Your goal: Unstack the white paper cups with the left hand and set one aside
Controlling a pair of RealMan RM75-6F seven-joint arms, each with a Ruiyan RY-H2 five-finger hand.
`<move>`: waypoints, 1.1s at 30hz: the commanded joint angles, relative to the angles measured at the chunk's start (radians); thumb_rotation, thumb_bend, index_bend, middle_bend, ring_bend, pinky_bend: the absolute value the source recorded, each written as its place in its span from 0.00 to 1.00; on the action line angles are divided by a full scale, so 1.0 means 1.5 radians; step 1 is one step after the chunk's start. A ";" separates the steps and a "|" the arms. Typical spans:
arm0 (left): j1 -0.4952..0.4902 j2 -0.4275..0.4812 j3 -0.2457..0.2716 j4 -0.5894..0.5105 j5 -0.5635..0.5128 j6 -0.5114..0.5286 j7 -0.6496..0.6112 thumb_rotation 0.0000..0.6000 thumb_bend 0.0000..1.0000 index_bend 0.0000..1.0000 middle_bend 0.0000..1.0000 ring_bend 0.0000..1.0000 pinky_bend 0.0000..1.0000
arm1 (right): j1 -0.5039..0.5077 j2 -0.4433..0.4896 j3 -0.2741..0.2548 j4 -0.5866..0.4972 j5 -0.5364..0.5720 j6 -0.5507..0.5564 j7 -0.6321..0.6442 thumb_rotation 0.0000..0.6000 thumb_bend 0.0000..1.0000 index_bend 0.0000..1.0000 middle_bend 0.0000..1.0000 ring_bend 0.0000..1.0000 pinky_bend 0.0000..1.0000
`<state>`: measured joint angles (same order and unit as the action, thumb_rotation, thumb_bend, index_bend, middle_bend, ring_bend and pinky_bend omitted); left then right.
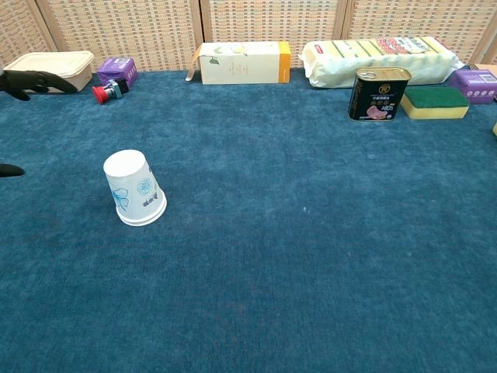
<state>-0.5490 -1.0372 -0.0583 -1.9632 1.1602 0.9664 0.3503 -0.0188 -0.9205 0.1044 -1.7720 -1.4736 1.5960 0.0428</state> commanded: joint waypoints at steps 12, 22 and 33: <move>-0.136 -0.116 -0.012 0.028 -0.233 -0.040 0.179 1.00 0.22 0.02 0.00 0.00 0.10 | -0.002 0.008 0.002 0.002 0.003 -0.001 0.023 1.00 0.01 0.09 0.00 0.00 0.00; -0.180 -0.153 -0.007 0.032 -0.306 -0.005 0.219 1.00 0.27 0.18 0.00 0.00 0.11 | -0.001 0.011 0.003 0.005 0.006 -0.005 0.034 1.00 0.01 0.09 0.00 0.00 0.00; -0.200 -0.169 0.003 0.033 -0.326 0.023 0.229 1.00 0.30 0.27 0.00 0.00 0.11 | -0.002 0.015 0.002 0.005 0.004 -0.005 0.043 1.00 0.01 0.09 0.00 0.00 0.00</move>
<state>-0.8484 -1.2904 -0.0547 -1.9142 0.6710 0.9992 0.6936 -0.0217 -0.8984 0.1069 -1.7639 -1.4682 1.5891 0.1068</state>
